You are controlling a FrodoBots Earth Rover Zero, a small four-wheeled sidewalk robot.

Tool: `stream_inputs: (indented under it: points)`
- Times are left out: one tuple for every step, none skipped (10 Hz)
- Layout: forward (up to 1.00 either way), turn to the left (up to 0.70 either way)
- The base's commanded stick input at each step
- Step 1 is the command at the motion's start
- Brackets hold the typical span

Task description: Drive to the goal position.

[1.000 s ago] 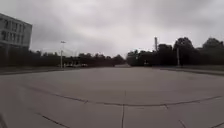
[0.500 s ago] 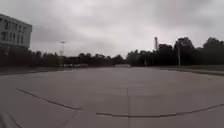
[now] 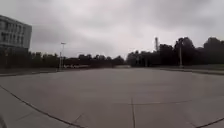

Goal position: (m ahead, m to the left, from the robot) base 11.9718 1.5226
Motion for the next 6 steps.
stream_inputs:
  points:
    - [0.7, 0.0]
    - [0.7, 0.0]
    - [0.7, 0.0]
    - [0.7, 0.0]
    - [0.7, 0.0]
    - [0.7, 0.0]
